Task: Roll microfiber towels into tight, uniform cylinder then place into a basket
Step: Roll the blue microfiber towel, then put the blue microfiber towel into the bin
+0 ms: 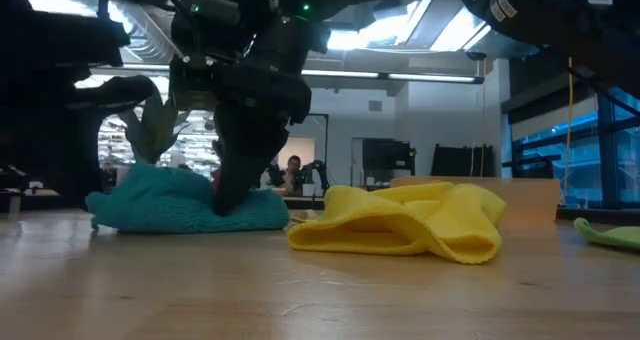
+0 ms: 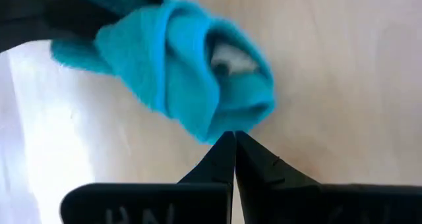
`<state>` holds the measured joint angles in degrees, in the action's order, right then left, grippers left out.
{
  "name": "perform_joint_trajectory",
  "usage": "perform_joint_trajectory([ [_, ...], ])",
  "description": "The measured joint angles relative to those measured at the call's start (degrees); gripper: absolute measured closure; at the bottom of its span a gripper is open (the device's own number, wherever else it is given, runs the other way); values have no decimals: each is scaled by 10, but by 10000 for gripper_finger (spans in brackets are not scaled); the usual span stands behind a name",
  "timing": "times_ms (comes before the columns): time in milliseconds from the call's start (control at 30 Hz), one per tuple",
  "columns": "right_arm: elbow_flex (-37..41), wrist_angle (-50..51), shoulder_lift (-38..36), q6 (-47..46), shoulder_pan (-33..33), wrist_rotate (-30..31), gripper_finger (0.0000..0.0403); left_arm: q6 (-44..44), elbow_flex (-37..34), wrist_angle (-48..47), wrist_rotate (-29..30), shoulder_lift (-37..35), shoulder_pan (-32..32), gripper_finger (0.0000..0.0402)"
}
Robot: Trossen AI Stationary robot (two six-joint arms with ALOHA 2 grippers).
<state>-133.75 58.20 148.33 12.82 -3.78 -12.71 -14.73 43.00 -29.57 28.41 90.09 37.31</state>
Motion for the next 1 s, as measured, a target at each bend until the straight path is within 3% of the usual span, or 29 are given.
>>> perform_joint_trajectory([
  [533,0,-10,1,-5,0,2,273,-138,2,-163,21,-41,16,398],
  [1000,0,-18,2,13,0,15,273,-188,3,-180,25,-117,70,398],
])
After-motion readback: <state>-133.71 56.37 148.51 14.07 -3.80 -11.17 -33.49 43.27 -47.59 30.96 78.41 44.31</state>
